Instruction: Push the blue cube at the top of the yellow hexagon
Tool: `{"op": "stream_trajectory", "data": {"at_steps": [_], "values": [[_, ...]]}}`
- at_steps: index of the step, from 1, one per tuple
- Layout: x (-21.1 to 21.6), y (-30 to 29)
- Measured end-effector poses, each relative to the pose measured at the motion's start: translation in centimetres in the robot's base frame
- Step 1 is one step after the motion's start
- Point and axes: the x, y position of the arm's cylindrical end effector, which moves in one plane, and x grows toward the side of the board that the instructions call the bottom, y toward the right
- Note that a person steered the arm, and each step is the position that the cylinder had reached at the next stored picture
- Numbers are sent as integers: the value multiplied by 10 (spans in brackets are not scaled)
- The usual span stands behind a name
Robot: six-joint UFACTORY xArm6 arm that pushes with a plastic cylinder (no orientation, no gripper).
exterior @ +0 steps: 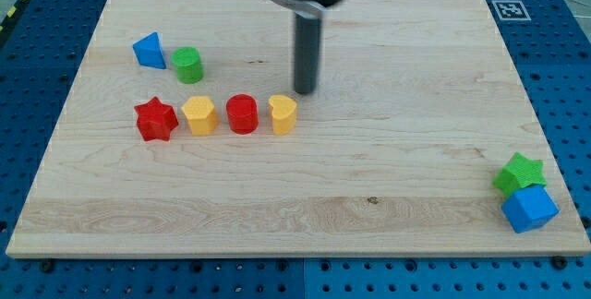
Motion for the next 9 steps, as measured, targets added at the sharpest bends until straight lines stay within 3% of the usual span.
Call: {"op": "stream_trajectory", "data": {"at_steps": [2, 4, 9], "values": [[-102, -111], [-86, -215], [-39, -207]]}}
